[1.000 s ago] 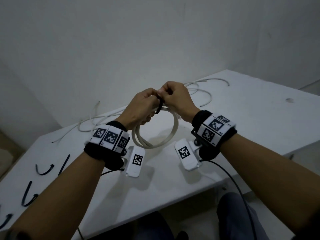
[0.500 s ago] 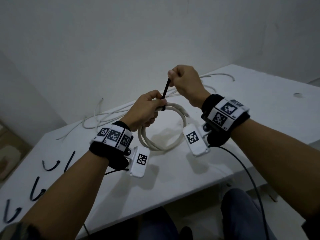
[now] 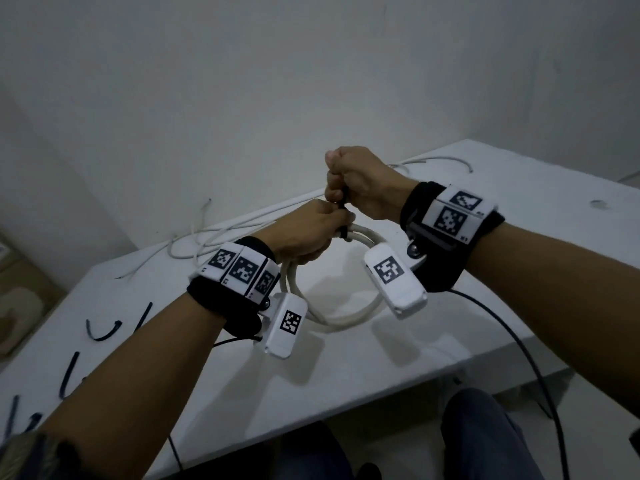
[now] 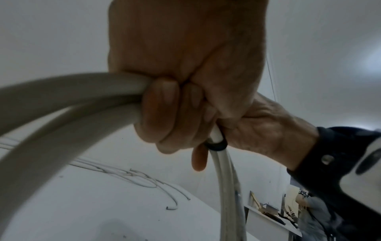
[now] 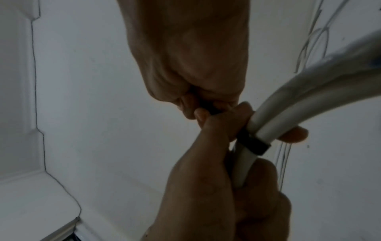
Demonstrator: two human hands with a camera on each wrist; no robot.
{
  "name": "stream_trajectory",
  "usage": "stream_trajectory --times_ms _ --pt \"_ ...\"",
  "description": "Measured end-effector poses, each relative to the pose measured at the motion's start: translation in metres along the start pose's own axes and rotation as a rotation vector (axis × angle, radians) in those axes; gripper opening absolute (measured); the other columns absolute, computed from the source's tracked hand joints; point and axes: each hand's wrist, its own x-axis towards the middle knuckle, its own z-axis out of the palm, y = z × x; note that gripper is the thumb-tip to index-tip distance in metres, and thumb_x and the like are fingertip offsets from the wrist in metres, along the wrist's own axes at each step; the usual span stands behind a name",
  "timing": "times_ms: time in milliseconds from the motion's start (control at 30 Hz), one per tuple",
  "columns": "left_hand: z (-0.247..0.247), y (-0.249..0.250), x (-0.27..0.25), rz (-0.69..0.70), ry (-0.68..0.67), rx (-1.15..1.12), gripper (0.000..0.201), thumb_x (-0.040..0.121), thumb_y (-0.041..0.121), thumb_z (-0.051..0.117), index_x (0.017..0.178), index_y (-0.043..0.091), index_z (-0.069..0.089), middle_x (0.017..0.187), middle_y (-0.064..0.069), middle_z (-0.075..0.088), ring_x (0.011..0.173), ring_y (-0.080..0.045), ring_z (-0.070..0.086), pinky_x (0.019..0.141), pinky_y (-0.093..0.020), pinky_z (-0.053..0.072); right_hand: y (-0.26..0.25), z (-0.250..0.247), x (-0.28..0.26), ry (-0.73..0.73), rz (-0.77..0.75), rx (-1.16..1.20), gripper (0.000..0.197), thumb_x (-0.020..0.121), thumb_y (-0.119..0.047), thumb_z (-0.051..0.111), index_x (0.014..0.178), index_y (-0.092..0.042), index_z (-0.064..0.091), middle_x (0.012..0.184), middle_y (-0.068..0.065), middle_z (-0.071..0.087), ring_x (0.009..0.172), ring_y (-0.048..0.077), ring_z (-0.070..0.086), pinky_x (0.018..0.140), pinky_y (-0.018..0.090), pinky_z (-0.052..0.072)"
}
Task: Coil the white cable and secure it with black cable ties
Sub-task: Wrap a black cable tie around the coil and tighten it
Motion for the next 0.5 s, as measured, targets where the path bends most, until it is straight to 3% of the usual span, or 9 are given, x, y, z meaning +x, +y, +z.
stream_trajectory --times_ms 167,333,433,500 --pt "-0.007 0.009 -0.001 -0.057 -0.034 -0.026 0.042 0.096 0.029 0.042 0.056 0.019 0.049 0.049 -0.002 0.031 0.038 -0.015 0.022 0.043 -0.024 0.02 -0.01 0.001 0.005 0.007 0.047 0.054 0.035 0.097 -0.008 0.03 0.063 -0.018 0.026 0.039 -0.008 0.026 0.039 0.01 0.025 0.046 0.021 0.027" --pt "-0.01 0.012 0.0 -0.076 -0.012 -0.062 0.056 0.096 0.033 0.043 0.042 0.023 0.056 0.049 -0.001 0.03 0.038 -0.014 0.023 0.044 -0.023 0.02 -0.015 -0.003 0.002 0.007 0.06 0.156 0.036 0.099 -0.008 0.031 0.064 -0.015 0.034 0.039 -0.007 0.03 0.046 0.014 0.037 0.053 0.023 0.033" --pt "-0.008 0.01 0.0 -0.055 0.034 -0.075 0.049 0.096 0.034 0.044 0.049 0.022 0.051 0.049 -0.002 0.031 0.038 -0.015 0.023 0.043 -0.024 0.02 -0.014 -0.002 -0.003 0.026 0.073 0.212 0.035 0.097 -0.006 0.03 0.066 -0.017 0.039 0.04 -0.006 0.031 0.048 0.015 0.04 0.056 0.024 0.031" --pt "-0.007 0.009 -0.002 -0.03 0.045 -0.073 0.042 0.096 0.032 0.043 0.056 0.018 0.047 0.047 -0.002 0.031 0.038 -0.015 0.022 0.041 -0.023 0.02 -0.013 0.001 -0.005 0.028 0.086 0.215 0.034 0.099 -0.01 0.034 0.065 -0.018 0.036 0.043 -0.006 0.028 0.043 0.011 0.032 0.052 0.022 0.027"
